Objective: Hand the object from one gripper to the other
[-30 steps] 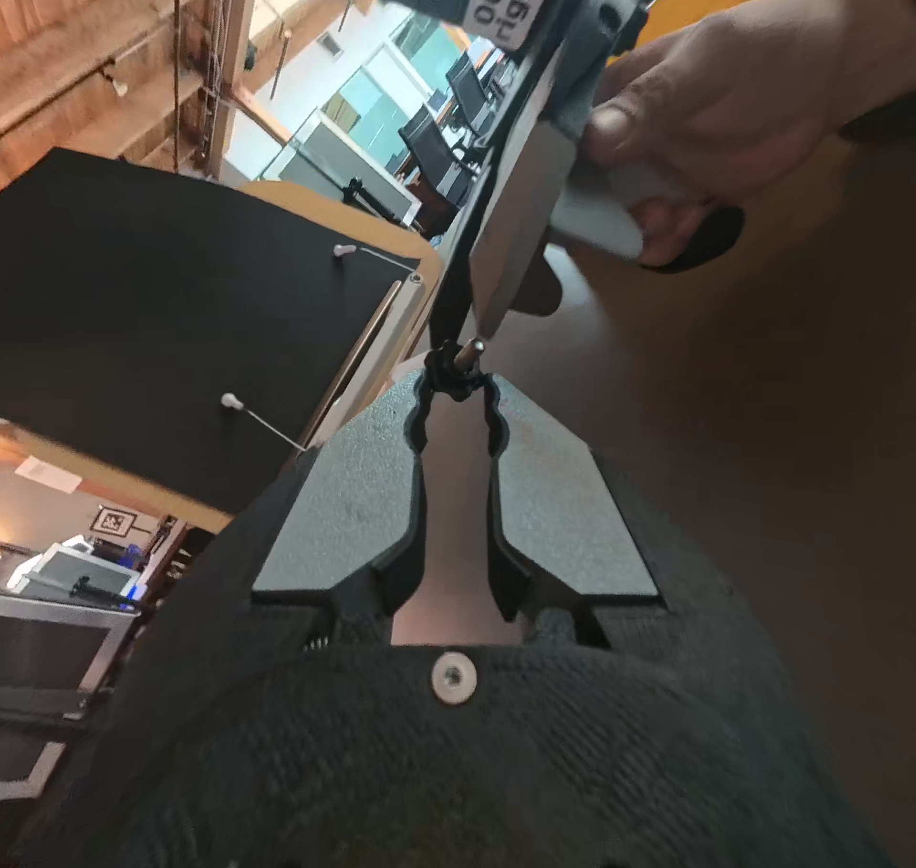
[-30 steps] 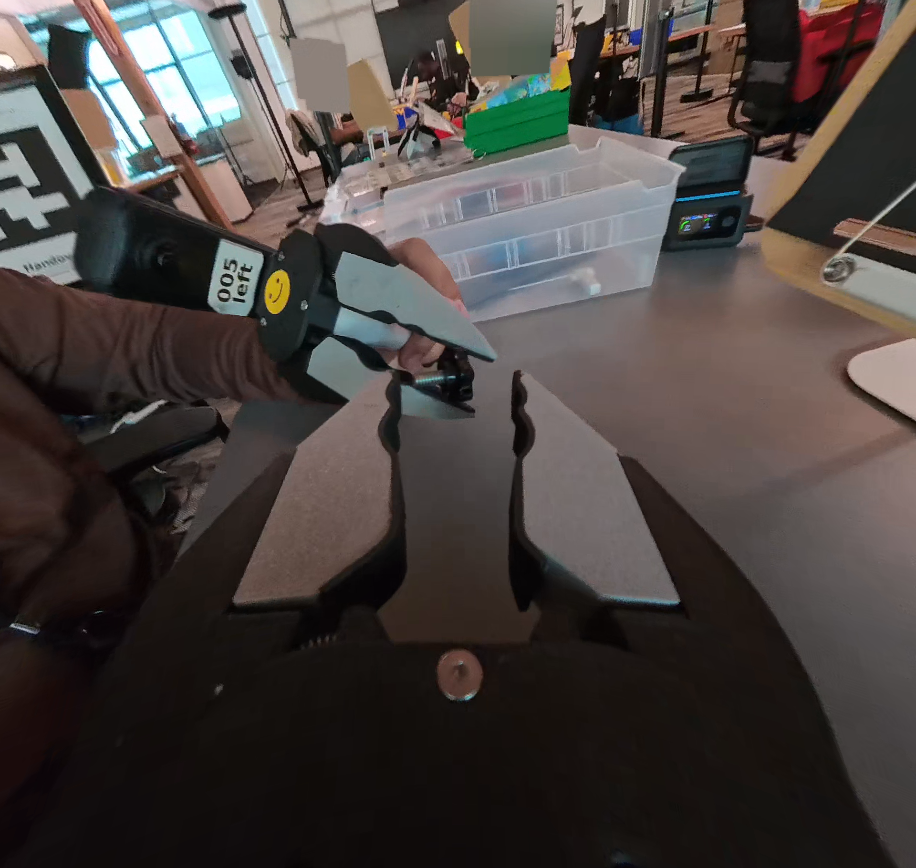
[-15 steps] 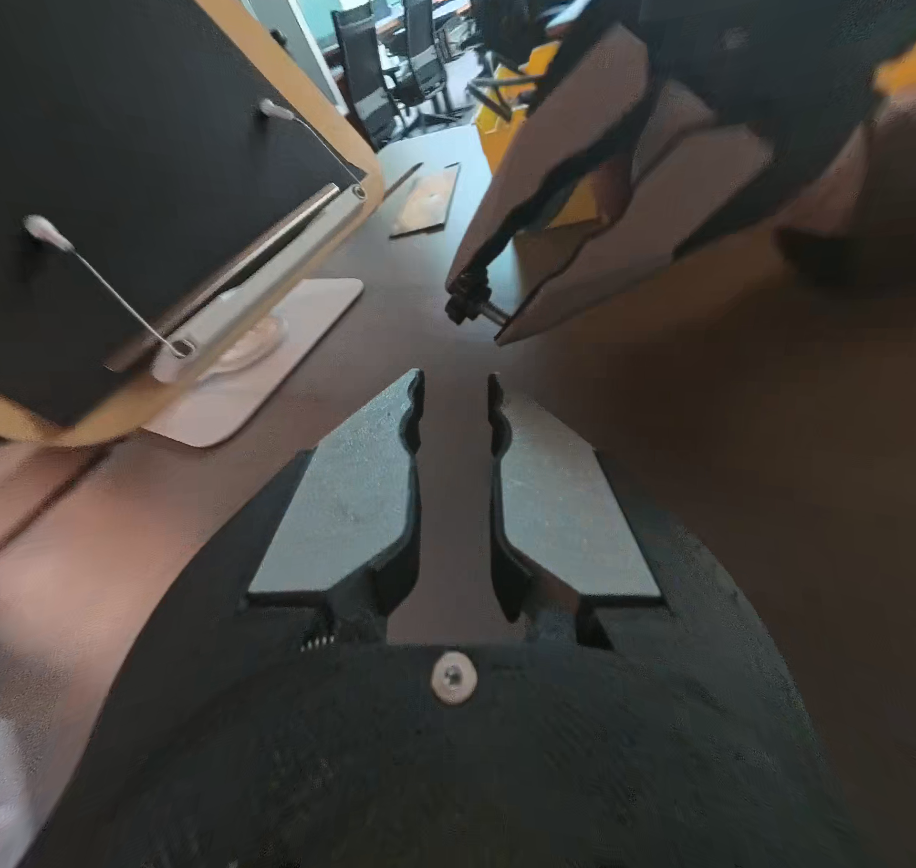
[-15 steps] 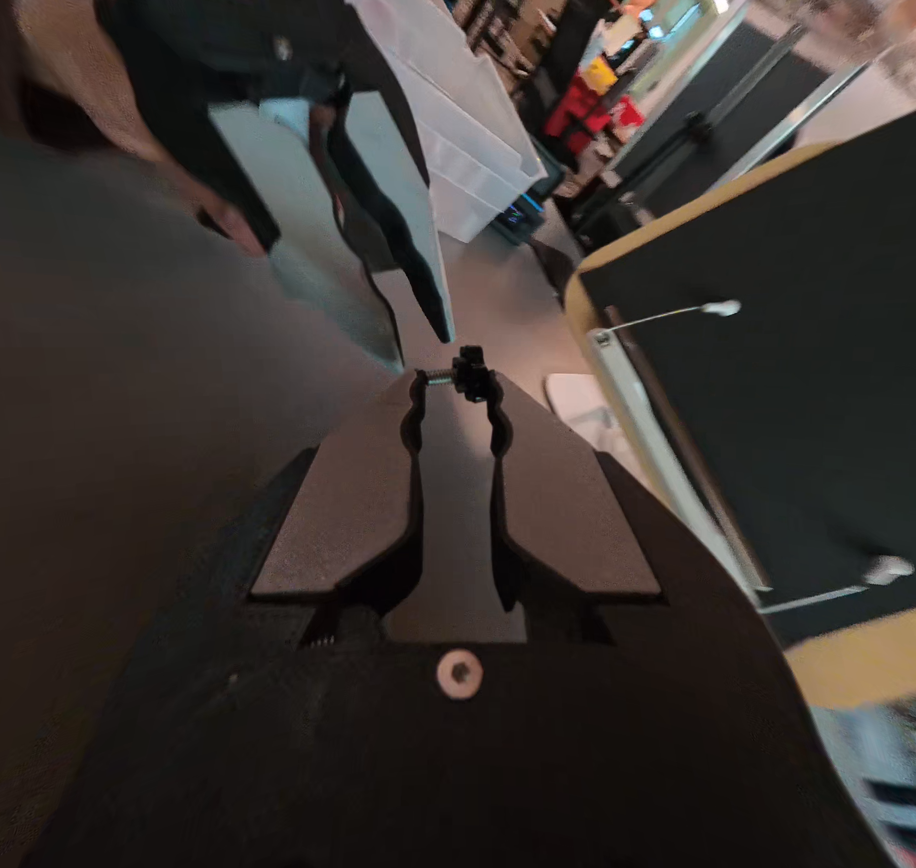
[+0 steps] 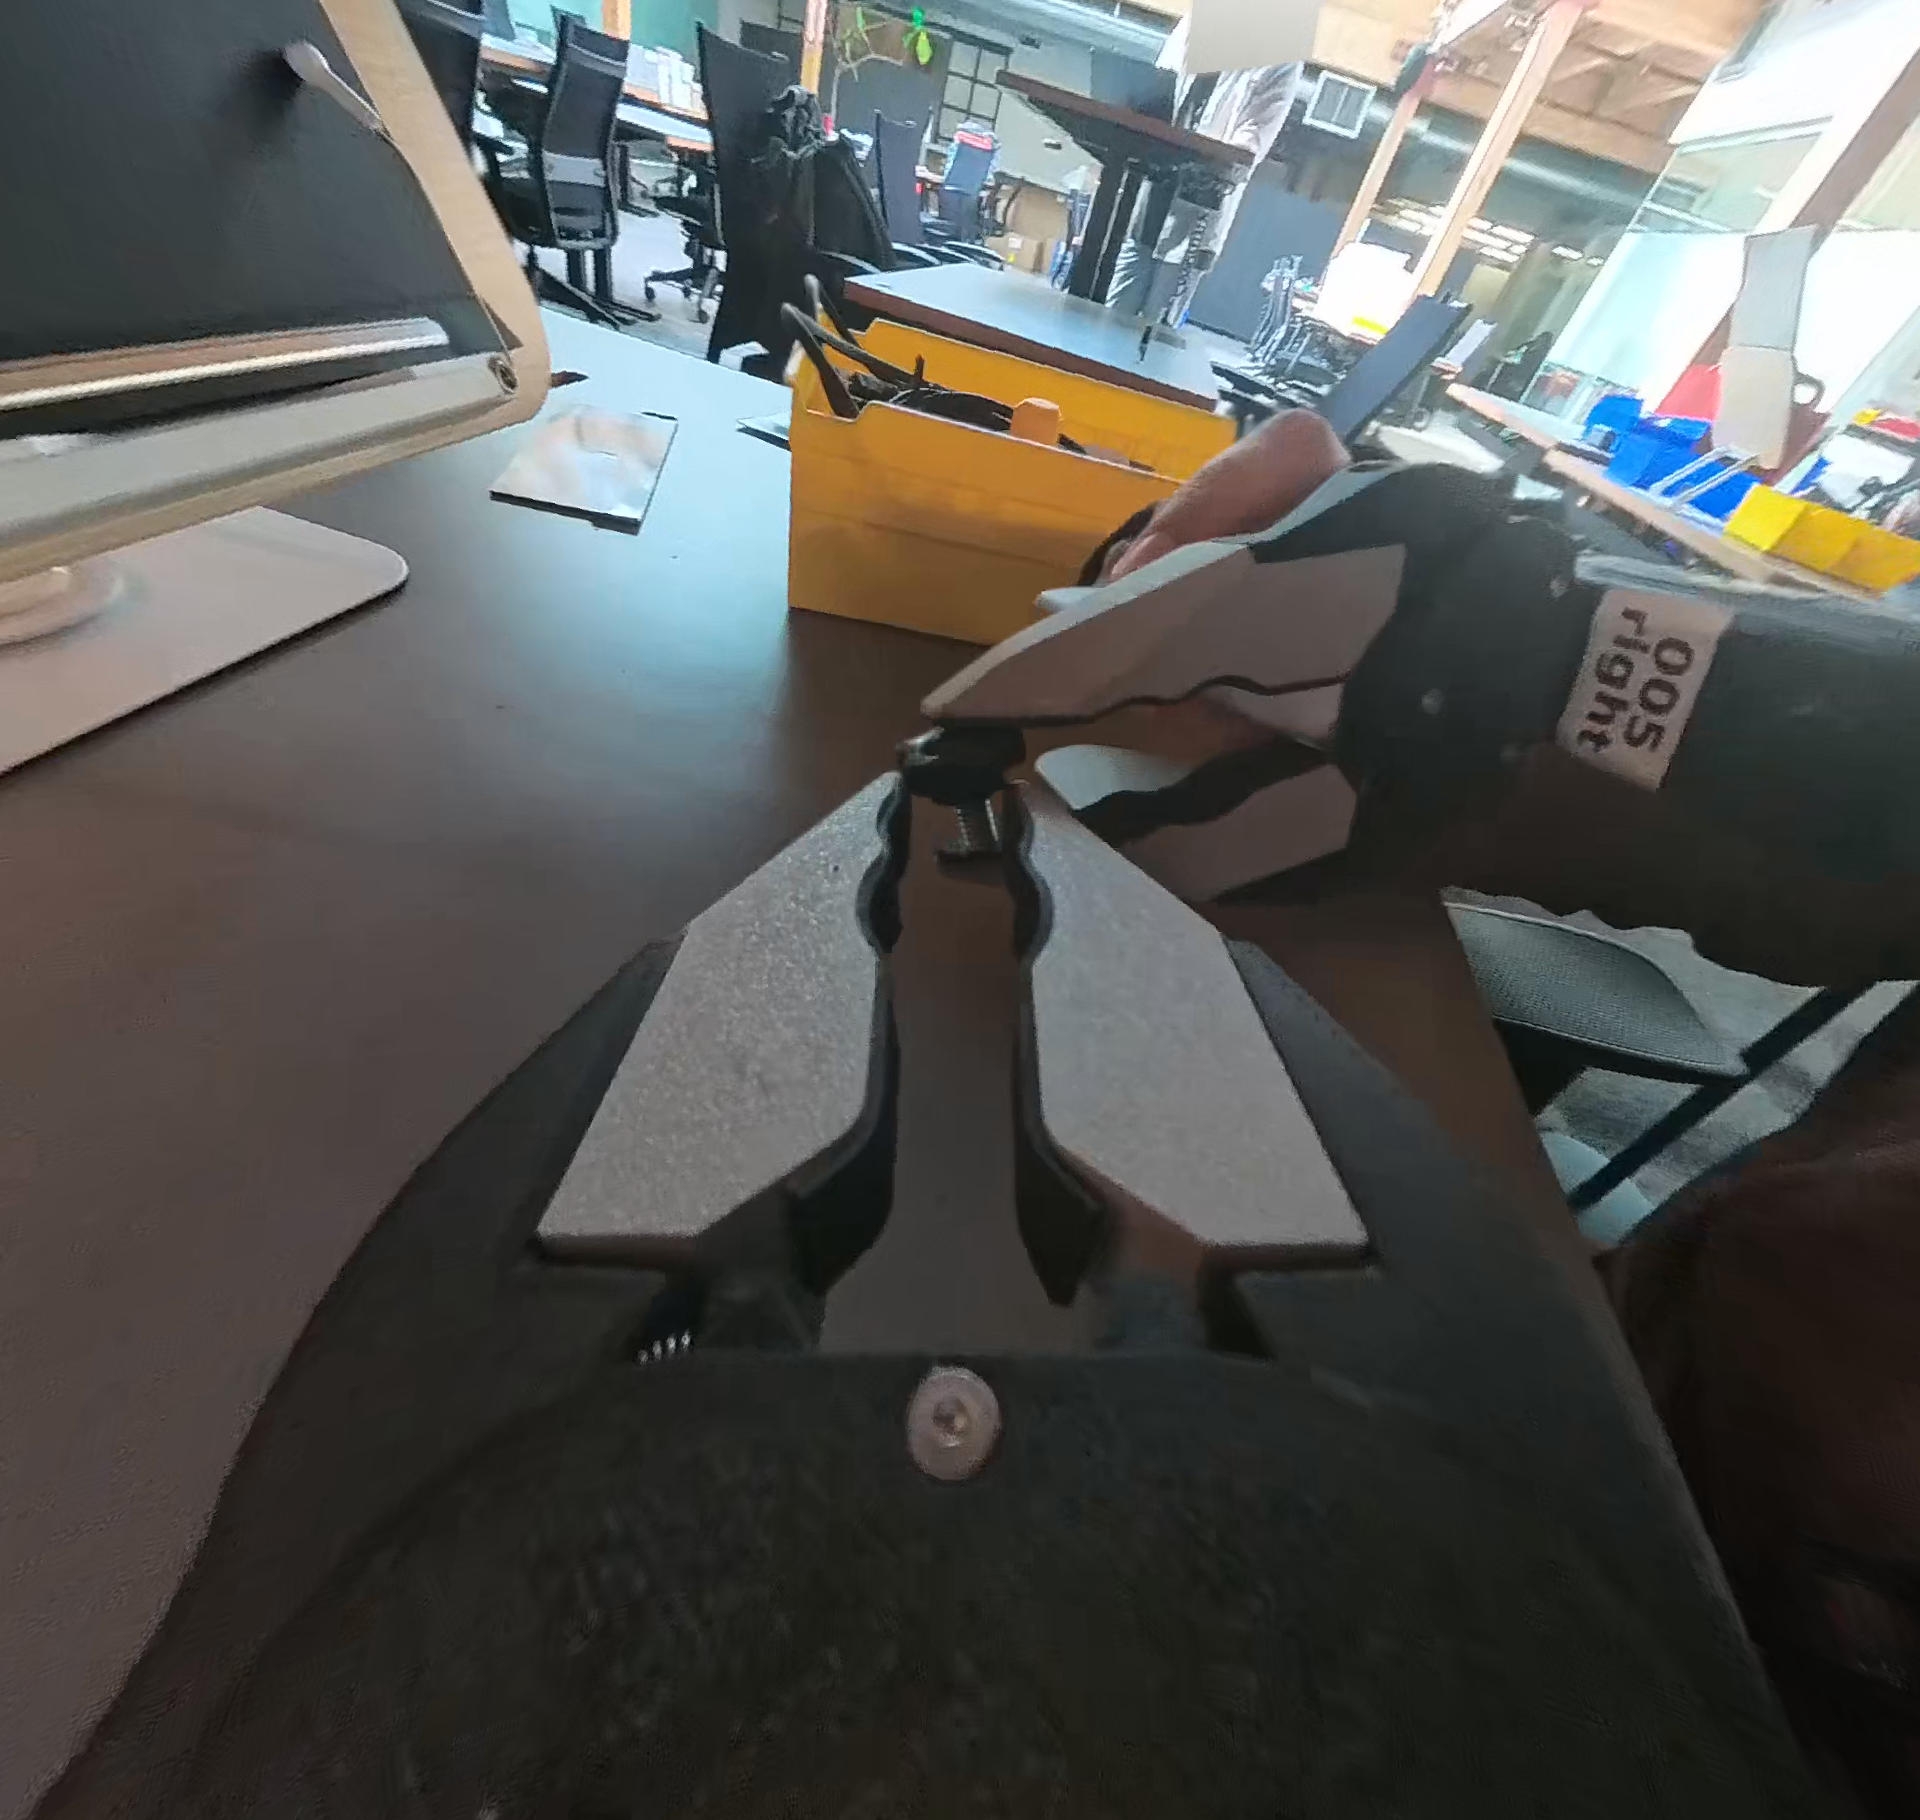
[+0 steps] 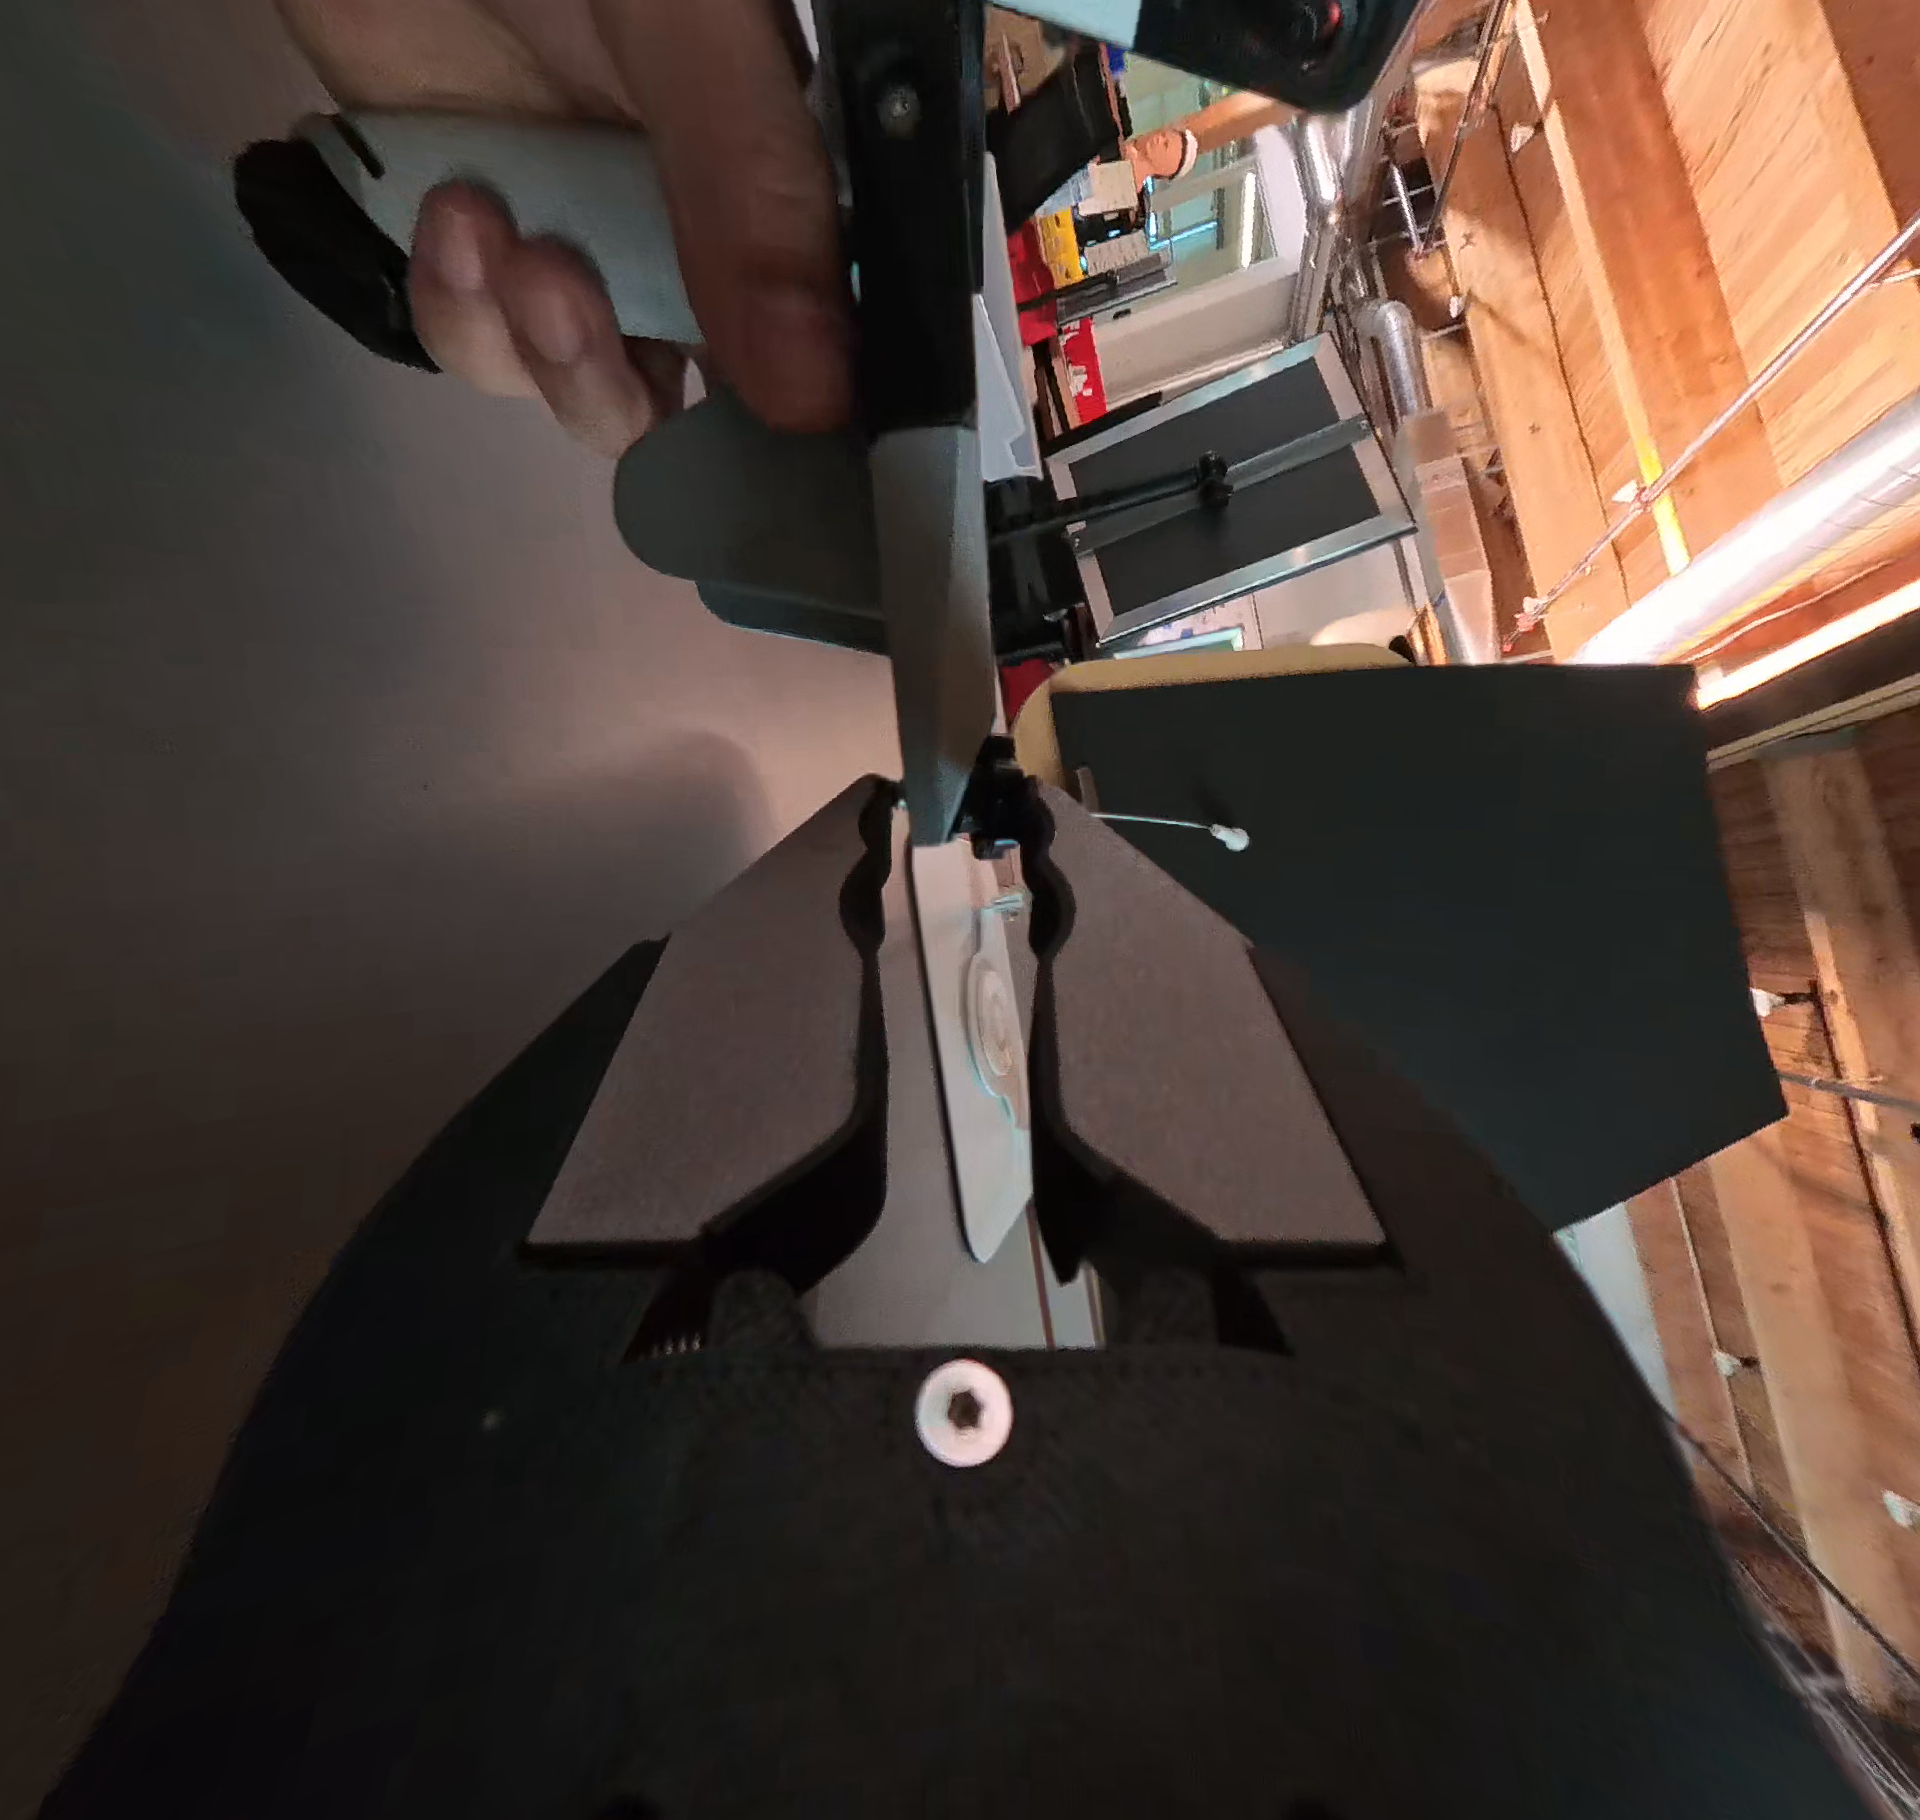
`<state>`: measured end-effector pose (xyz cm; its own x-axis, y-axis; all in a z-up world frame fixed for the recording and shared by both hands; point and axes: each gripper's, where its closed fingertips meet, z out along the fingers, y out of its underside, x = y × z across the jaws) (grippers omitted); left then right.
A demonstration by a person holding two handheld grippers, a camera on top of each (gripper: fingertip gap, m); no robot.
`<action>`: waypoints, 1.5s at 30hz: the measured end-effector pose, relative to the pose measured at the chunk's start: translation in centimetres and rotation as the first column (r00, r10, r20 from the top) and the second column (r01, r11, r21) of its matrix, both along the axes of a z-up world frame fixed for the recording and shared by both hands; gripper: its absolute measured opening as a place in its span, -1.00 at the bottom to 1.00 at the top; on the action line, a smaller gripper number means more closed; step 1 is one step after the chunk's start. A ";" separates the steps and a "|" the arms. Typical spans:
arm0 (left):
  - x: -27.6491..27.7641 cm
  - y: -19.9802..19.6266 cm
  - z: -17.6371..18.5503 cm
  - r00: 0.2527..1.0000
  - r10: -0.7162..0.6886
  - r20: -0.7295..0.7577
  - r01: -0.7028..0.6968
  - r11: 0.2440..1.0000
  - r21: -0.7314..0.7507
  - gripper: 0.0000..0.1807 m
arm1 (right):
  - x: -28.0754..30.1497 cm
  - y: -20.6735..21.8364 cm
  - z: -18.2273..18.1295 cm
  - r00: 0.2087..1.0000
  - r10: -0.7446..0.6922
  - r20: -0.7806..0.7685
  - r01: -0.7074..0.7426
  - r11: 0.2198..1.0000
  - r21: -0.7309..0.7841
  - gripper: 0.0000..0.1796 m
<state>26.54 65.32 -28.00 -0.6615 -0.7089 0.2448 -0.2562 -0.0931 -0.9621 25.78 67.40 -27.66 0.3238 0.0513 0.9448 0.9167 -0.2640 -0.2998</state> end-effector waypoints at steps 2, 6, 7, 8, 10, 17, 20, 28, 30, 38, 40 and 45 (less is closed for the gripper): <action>0.1 0.2 -0.1 1.000 0.006 -0.004 -0.006 1.000 0.012 -0.86 | 0.1 0.1 -0.1 1.000 -0.010 -0.009 0.010 1.000 0.002 -0.77; 1.1 1.7 -0.8 0.987 0.140 0.075 -0.154 0.962 0.226 -0.87 | 0.3 0.2 -0.8 0.985 0.013 -0.169 -0.019 0.999 -0.036 -0.68; 1.4 2.5 -0.9 0.974 0.186 0.125 -0.217 0.922 0.320 -0.88 | 0.3 0.2 -1.1 0.963 0.026 -0.268 -0.042 0.998 -0.053 -0.64; 1.6 3.3 -1.0 0.958 0.216 0.186 -0.276 0.867 0.414 -0.88 | 0.3 0.2 -1.4 0.923 0.043 -0.382 -0.074 0.995 -0.069 -0.62; 1.8 4.6 -1.2 0.918 0.225 0.326 -0.384 0.709 0.592 -0.88 | 0.0 0.0 -1.8 0.778 0.074 -0.624 -0.171 0.980 -0.097 -0.58; 1.9 3.3 -1.8 0.858 0.059 0.511 -0.494 0.372 0.786 -0.88 | 1.0 0.6 -1.5 0.212 0.013 -0.977 -0.240 0.970 -0.039 -0.43; 2.0 3.2 -2.2 0.848 0.010 0.530 -0.515 0.247 0.821 -0.88 | 1.0 1.0 -1.6 0.143 0.006 -0.990 -0.229 0.973 -0.028 -0.61; 1.9 2.7 -1.5 0.822 -0.021 0.569 -0.563 0.119 0.818 -0.88 | 1.0 1.0 -1.8 0.078 -0.008 -0.997 -0.247 0.969 -0.027 -0.77; 1.8 2.5 -1.3 0.819 -0.004 0.573 -0.565 0.170 0.808 -0.88 | 0.9 0.8 -1.6 0.035 0.001 -0.999 -0.280 0.960 -0.009 -0.77; 0.2 0.3 -0.4 0.823 -0.039 0.567 -0.475 0.501 0.724 -0.78 | -0.4 -2.5 1.3 -0.175 0.113 -0.978 -0.546 0.816 0.192 -0.77; -0.7 -0.8 0.5 0.808 -0.068 0.585 -0.435 0.600 0.671 -0.80 | -0.7 -3.1 1.6 -0.212 0.117 -0.970 -0.587 0.778 0.222 -0.78; -1.3 -1.1 2.0 0.789 -0.049 0.613 -0.442 0.648 0.620 -0.86 | -1.4 -3.5 1.7 -0.261 0.107 -0.959 -0.623 0.741 0.252 -0.77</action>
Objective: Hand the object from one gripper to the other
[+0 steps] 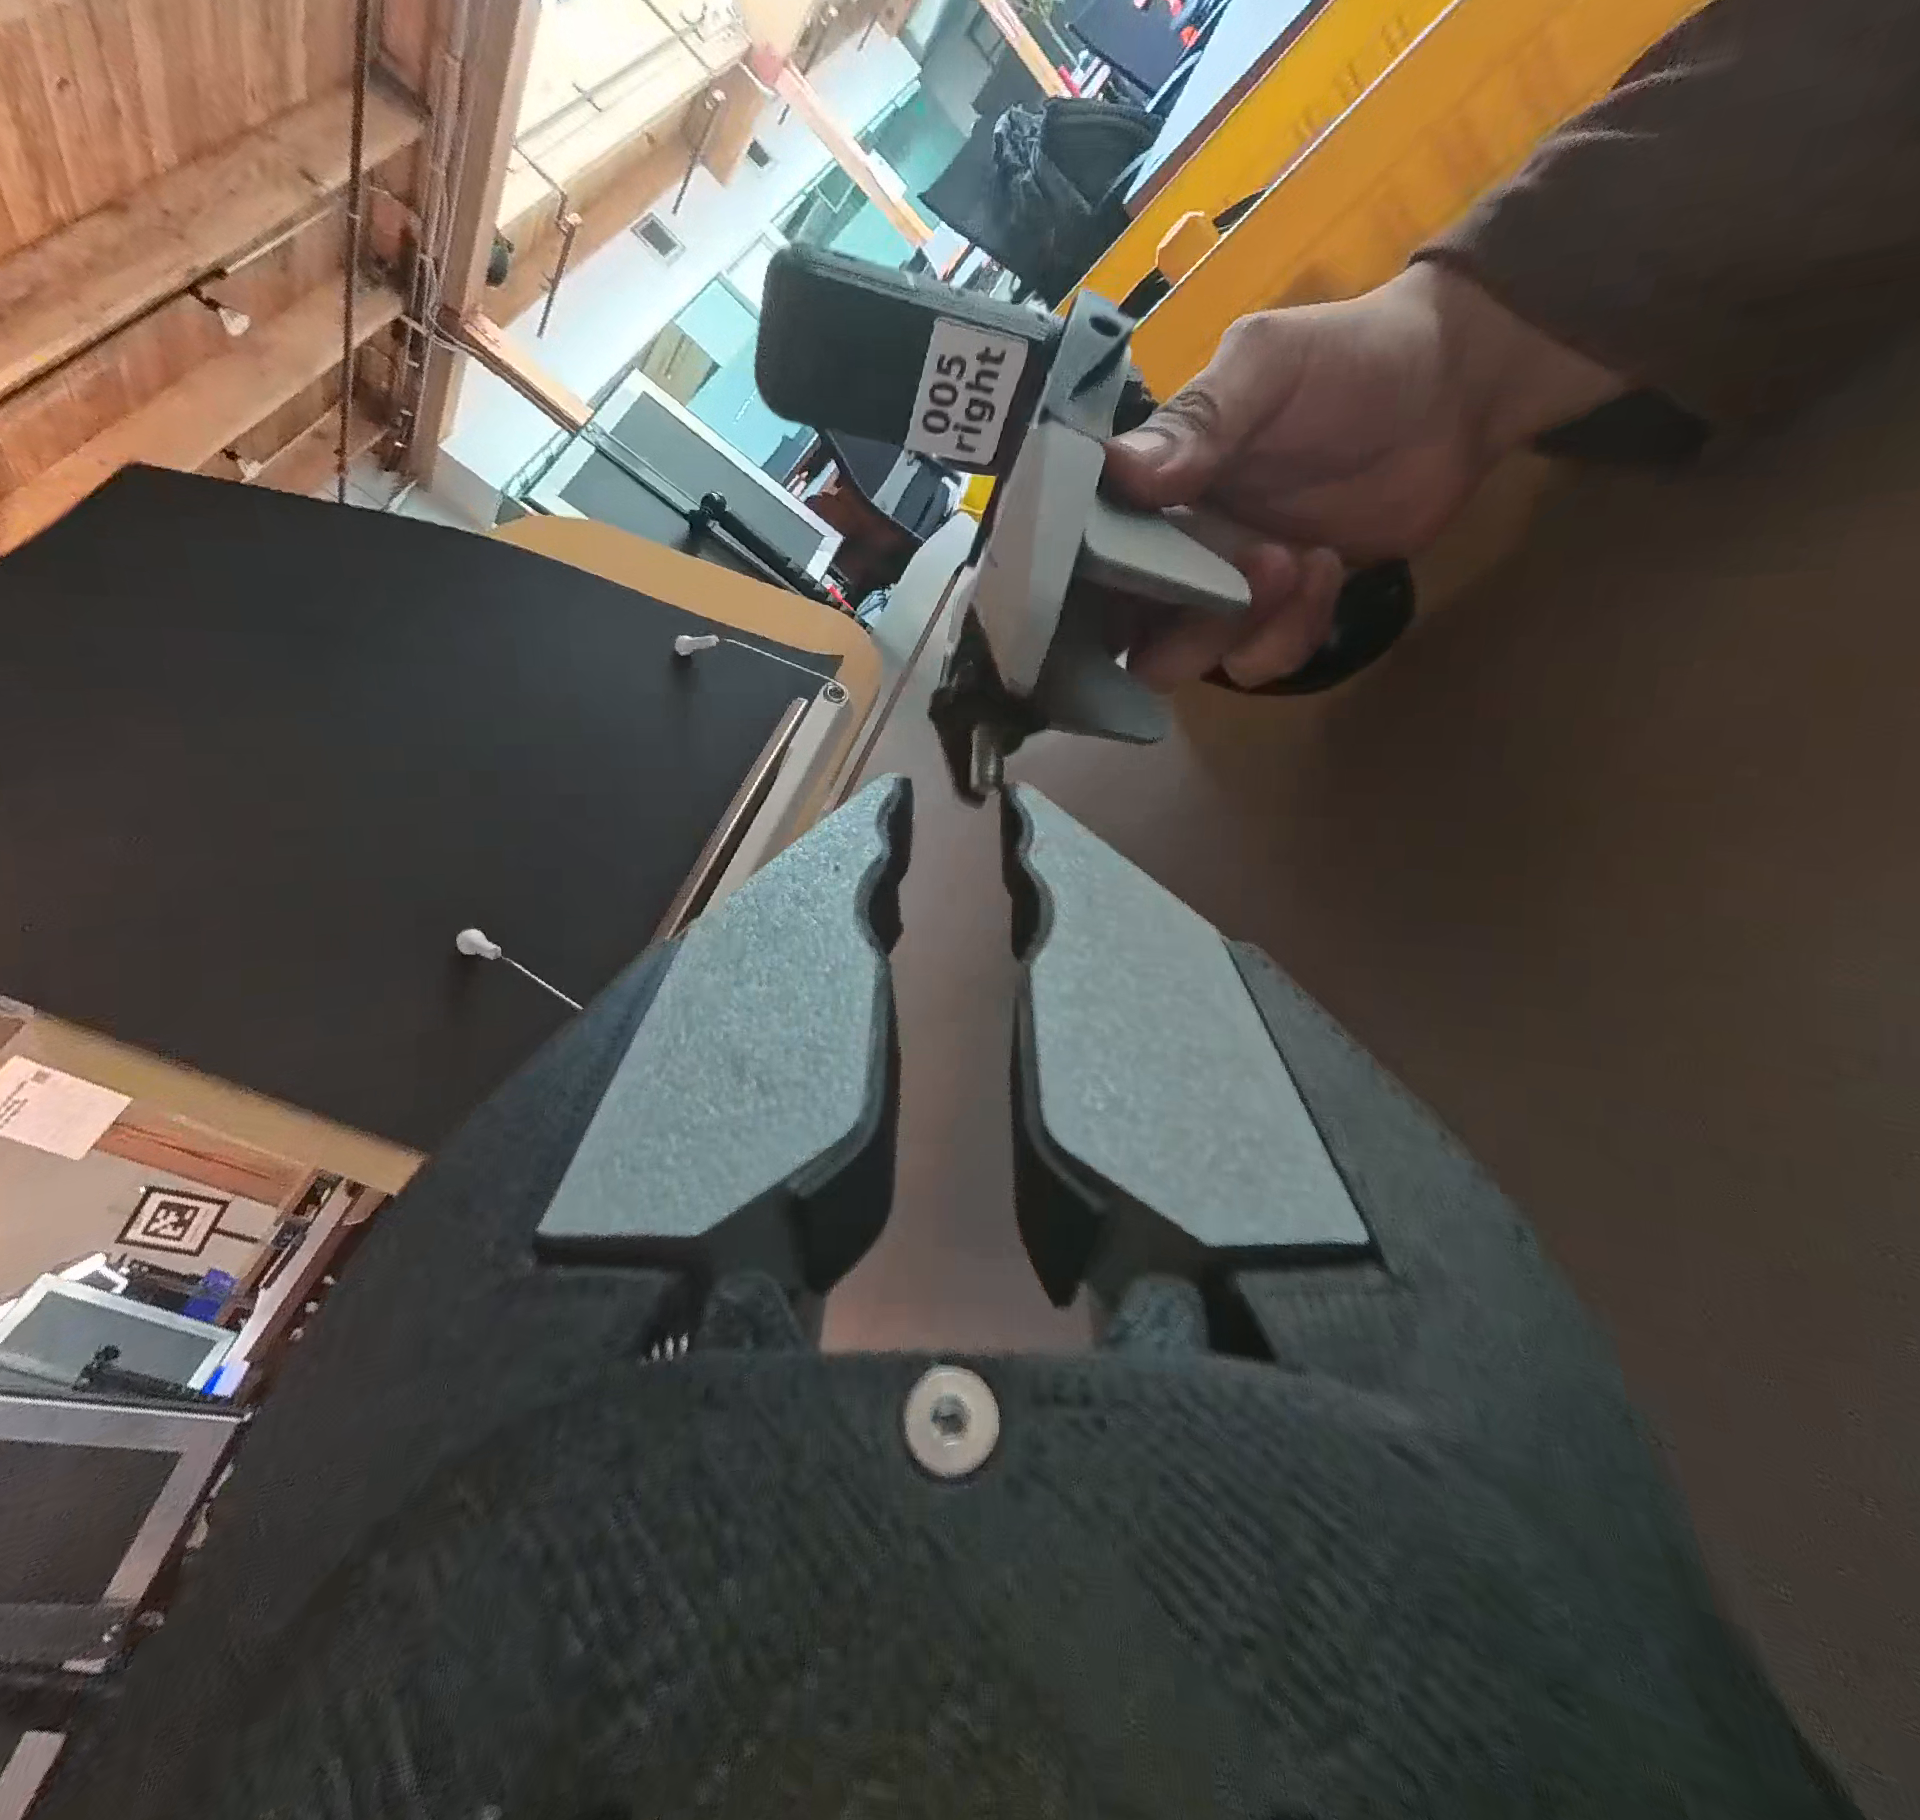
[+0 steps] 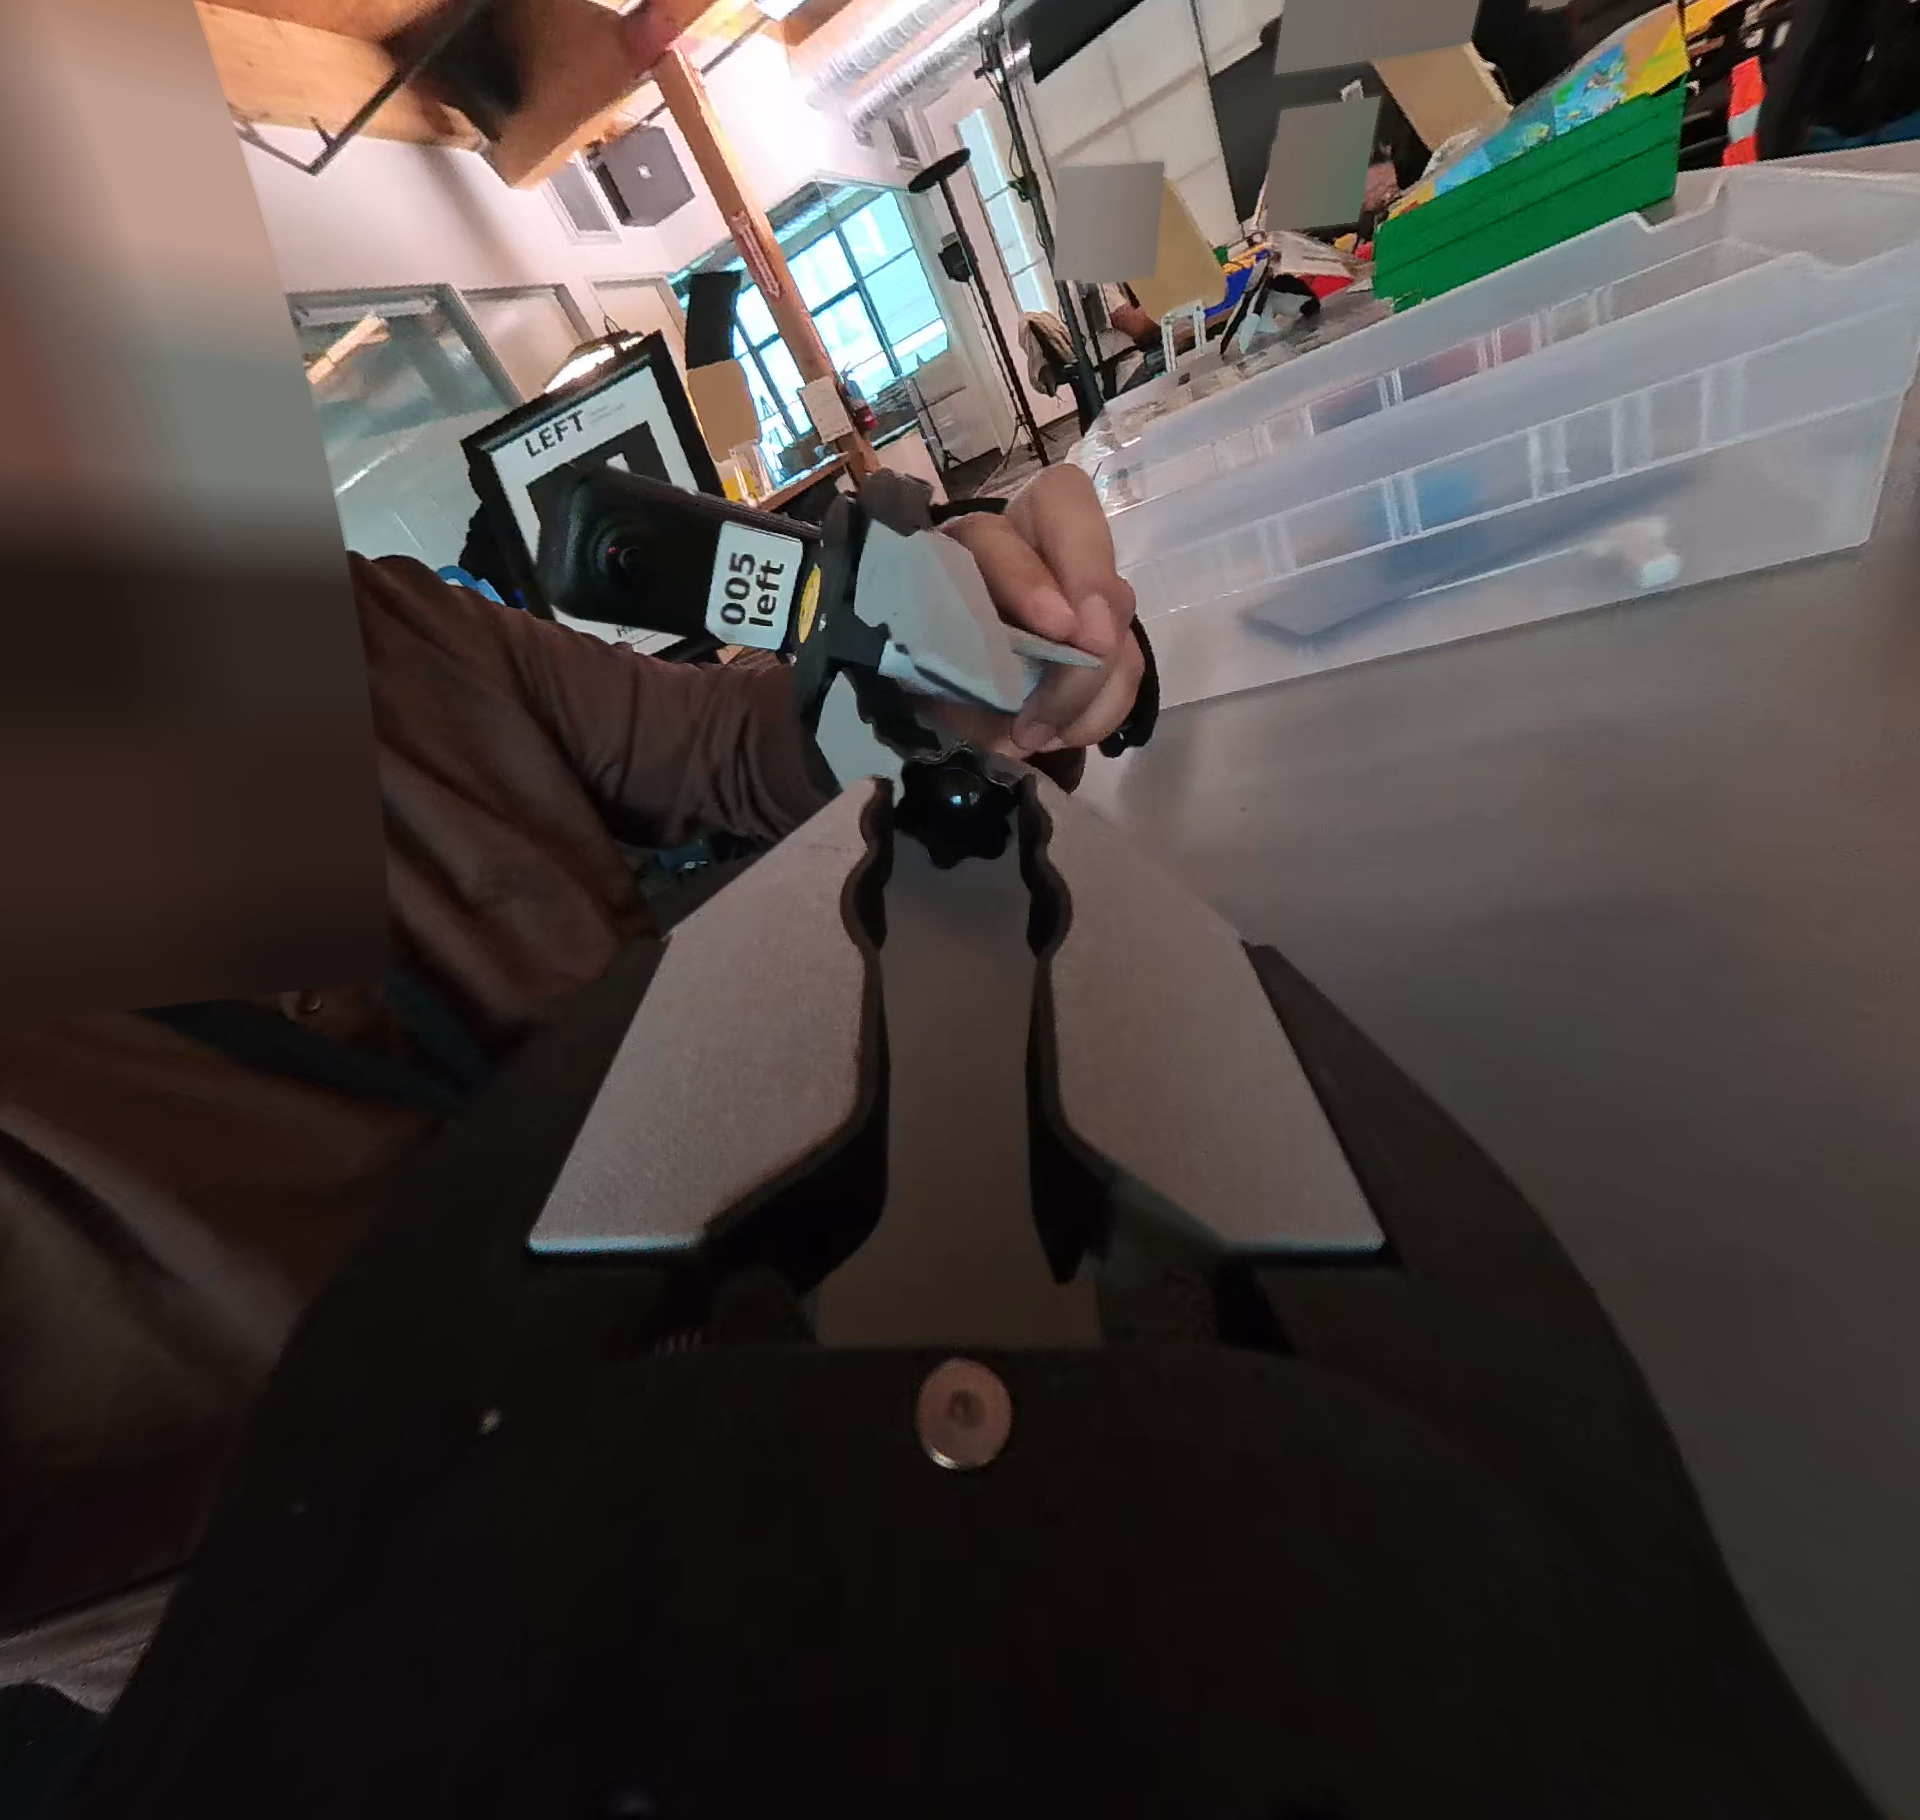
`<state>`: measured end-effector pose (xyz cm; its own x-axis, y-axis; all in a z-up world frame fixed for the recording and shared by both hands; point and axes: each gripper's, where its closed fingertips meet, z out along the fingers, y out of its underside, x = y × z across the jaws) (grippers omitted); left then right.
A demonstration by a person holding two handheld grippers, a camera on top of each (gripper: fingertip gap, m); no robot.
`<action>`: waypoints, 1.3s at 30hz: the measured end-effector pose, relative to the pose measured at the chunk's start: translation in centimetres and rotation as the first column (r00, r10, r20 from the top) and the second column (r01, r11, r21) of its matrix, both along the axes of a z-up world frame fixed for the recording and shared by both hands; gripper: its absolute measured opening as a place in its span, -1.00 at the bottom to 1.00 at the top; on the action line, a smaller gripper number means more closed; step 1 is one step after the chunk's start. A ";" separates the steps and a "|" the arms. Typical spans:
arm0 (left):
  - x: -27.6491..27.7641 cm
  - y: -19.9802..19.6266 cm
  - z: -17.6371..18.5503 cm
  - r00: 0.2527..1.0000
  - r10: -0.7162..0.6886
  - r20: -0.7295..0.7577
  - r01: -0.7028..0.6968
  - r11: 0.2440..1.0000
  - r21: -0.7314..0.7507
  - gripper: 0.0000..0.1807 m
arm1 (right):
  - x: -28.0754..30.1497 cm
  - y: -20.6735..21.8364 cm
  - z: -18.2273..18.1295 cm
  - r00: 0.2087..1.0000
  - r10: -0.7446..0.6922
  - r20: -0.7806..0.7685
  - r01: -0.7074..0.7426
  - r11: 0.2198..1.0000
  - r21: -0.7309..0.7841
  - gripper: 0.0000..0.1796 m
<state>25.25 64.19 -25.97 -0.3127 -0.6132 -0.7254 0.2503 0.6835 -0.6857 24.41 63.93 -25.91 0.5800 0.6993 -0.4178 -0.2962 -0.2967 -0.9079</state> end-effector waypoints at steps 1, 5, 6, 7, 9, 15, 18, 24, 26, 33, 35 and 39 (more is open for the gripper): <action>-0.1 -0.1 0.0 1.000 -0.004 0.008 0.004 1.000 0.008 -0.87 | -0.1 0.0 0.0 1.000 0.003 0.003 -0.003 1.000 -0.002 -0.77; -0.1 -0.5 -0.4 1.000 -0.003 0.010 0.002 0.999 0.051 -0.97 | -0.5 0.0 -0.1 1.000 0.015 0.003 -0.015 1.000 -0.006 -0.77; -0.2 -0.6 -0.4 1.000 -0.005 0.013 0.004 0.998 0.059 -0.97 | -0.6 0.0 -0.1 1.000 0.019 0.000 -0.019 1.000 -0.007 -0.77; -0.2 -0.5 -0.5 1.000 -0.003 0.011 0.003 0.998 0.069 -0.97 | -0.5 0.0 -0.1 1.000 0.019 0.002 -0.019 1.000 -0.011 -0.77; -0.1 -0.4 -0.8 1.000 0.005 -0.004 -0.004 0.996 0.093 -0.97 | -0.5 0.1 -0.4 1.000 0.012 0.017 -0.012 1.000 -0.022 -0.77; 1.6 2.0 -3.3 0.980 0.197 -0.041 -0.176 0.938 0.300 -0.97 | 3.1 2.3 -3.4 0.921 -0.263 0.288 0.296 0.952 -0.075 -0.70; 2.0 2.7 -4.4 0.967 0.250 -0.045 -0.215 0.897 0.385 -0.97 | 3.4 2.5 -3.0 0.888 -0.320 0.329 0.347 0.937 -0.027 -0.64; 2.3 3.1 -5.6 0.956 0.291 -0.034 -0.237 0.837 0.493 -0.97 | 2.5 2.7 -4.5 0.821 -0.301 0.485 0.350 0.937 -0.012 -0.51; 2.3 3.1 -5.7 0.956 0.291 -0.045 -0.232 0.838 0.494 -0.97 | 2.7 2.8 -5.4 0.717 -0.322 0.618 0.382 0.923 0.038 -0.50; 2.0 2.3 -6.6 0.962 0.236 -0.140 -0.157 0.892 0.424 -0.97 | 2.3 3.2 -7.6 0.414 -0.319 0.853 0.363 0.917 0.167 -0.55; 1.9 2.1 -6.8 0.963 0.217 -0.161 -0.134 0.900 0.414 -0.97 | 2.7 3.4 -7.9 0.326 -0.329 0.886 0.355 0.912 0.208 -0.68; 1.7 1.9 -7.3 0.963 0.202 -0.180 -0.109 0.898 0.426 -0.97 | 2.9 3.3 -8.6 0.248 -0.313 0.917 0.338 0.915 0.221 -0.77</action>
